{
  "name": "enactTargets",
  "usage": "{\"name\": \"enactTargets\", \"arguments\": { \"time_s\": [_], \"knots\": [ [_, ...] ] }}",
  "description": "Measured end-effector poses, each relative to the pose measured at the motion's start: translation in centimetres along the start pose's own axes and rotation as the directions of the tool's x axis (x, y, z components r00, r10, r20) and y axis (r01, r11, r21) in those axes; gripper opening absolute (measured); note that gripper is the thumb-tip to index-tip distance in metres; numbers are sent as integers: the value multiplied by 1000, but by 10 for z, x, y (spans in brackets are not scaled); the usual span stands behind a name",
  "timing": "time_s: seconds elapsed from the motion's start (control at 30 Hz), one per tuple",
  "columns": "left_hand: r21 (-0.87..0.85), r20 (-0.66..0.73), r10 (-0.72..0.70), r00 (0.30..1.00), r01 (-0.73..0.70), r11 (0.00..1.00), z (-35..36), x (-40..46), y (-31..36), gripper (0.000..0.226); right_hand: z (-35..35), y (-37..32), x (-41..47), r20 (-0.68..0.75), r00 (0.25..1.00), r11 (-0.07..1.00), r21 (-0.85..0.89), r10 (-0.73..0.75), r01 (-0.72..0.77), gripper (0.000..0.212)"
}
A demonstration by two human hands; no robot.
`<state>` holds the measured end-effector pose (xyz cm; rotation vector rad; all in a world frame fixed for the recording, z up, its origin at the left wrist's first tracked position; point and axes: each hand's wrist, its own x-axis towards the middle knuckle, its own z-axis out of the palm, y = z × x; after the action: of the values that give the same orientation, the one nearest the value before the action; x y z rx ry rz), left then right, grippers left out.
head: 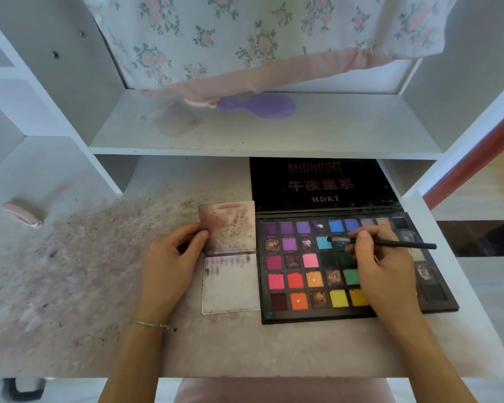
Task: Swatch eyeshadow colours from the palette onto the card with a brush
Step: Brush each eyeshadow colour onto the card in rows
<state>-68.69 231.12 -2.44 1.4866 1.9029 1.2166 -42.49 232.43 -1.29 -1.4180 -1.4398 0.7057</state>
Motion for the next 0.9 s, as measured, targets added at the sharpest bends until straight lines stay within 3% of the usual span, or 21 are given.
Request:
{"name": "enactTargets", "arguments": {
  "time_s": [0.27, 0.73, 0.9],
  "knots": [
    [8, -6, 7, 1000, -7, 1000, 0, 0, 0, 18, 4, 2, 0, 107, 994, 991, -130, -13, 27, 23],
    [-21, 2, 7, 1000, -7, 1000, 0, -1, 1, 16, 2, -3, 3, 62, 998, 992, -127, 18, -10, 19],
    [-22, 10, 4, 1000, -3, 1000, 0, 0, 0, 17, 4, -5, 3, 112, 993, 987, -159, 21, -3, 26]
  ]
}}
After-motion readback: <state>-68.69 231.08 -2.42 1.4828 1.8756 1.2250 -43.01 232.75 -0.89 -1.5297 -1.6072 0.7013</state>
